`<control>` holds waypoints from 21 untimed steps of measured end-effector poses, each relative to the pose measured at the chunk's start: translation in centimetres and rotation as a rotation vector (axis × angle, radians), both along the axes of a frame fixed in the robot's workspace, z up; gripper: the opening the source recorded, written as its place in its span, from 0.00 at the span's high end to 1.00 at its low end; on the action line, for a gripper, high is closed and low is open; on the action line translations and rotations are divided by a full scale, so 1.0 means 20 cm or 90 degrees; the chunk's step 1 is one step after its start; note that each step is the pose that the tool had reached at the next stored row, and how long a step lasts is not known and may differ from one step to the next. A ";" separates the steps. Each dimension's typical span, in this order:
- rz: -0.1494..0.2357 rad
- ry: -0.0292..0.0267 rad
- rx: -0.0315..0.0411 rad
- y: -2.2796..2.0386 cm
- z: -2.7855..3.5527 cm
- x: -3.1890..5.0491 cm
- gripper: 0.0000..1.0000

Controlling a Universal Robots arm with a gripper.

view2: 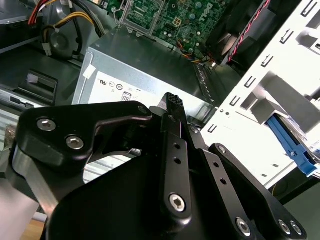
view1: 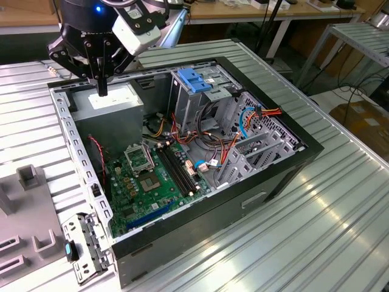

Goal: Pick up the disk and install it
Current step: 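Reach for the disk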

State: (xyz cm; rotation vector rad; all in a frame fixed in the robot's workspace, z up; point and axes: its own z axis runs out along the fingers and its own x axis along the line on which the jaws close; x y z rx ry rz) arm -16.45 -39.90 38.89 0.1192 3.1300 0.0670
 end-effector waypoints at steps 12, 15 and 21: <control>0.000 0.0001 0.0000 0.000 -0.002 -0.015 0.89; 0.000 0.0000 0.0000 0.000 -0.002 -0.019 0.89; 0.000 0.0001 0.0000 0.000 -0.003 -0.027 0.89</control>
